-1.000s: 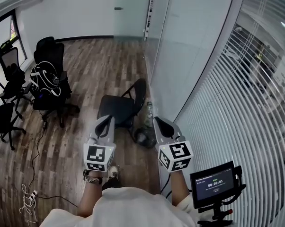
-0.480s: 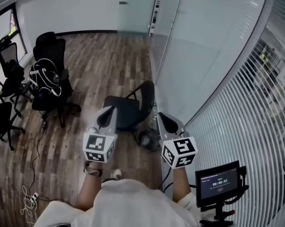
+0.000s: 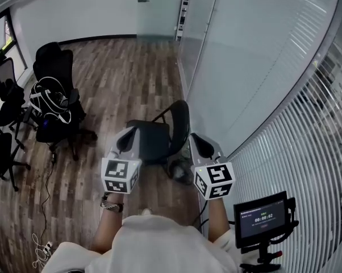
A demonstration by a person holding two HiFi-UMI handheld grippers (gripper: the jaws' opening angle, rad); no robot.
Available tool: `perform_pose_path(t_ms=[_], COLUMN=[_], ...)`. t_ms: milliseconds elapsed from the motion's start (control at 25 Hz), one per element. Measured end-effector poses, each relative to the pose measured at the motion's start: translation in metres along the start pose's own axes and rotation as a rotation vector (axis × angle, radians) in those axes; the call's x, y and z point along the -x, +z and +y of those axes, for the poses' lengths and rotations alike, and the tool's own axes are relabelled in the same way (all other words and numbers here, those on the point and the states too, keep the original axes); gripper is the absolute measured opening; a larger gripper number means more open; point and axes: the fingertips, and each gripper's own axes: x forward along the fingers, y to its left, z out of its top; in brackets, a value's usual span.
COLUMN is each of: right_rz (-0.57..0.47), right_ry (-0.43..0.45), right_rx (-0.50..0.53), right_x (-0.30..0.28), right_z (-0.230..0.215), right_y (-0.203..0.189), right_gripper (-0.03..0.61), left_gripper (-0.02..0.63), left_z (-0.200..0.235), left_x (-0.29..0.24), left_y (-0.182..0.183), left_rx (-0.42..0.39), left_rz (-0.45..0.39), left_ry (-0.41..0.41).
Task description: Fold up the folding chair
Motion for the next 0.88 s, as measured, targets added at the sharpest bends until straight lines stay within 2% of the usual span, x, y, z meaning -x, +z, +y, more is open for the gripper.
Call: perform_pose_path(t_ms=[120, 360, 560, 880], right_rz=[-0.025, -0.020, 0.019, 0.077], right_ry=[0.014, -0.036, -0.003, -0.021], right_rx=[-0.012, -0.035, -0.101, 0.016], right_x=[-0.016, -0.043, -0.061, -0.113], right_z=[0.003, -0.002, -0.002, -0.018], right_y=[0.001, 0.000, 0.001, 0.006], right_gripper=[0.003, 0.003, 0.002, 0.003], left_gripper=[-0.011, -0.011, -0.011, -0.011], left_z=[0.012, 0.030, 0.042, 0.072], left_x=[-0.009, -0.029, -0.045, -0.086], left_y=[-0.002, -0.004, -0.008, -0.011], left_rx=[0.001, -0.025, -0.028, -0.013], left_rz=[-0.010, -0.017, -0.010, 0.008], left_ry=[-0.007, -0.029, -0.049, -0.048])
